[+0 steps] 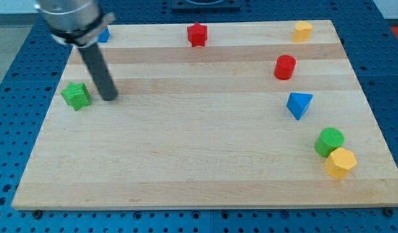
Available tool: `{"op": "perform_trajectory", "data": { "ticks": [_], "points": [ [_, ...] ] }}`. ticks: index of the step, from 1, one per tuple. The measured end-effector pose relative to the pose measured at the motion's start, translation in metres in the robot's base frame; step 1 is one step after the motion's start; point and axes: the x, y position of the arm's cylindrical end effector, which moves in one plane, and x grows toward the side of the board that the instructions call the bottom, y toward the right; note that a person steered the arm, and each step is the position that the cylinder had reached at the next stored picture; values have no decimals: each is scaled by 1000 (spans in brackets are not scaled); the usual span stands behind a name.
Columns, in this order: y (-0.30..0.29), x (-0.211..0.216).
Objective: Place the pointer to the bottom right
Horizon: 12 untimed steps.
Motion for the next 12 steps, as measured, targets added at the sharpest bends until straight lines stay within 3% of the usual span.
{"op": "perform_trajectory", "data": {
  "ticks": [2, 5, 8, 10, 12],
  "points": [
    [70, 3],
    [111, 32],
    [131, 32],
    [199, 126],
    [283, 181]
  ]
}}
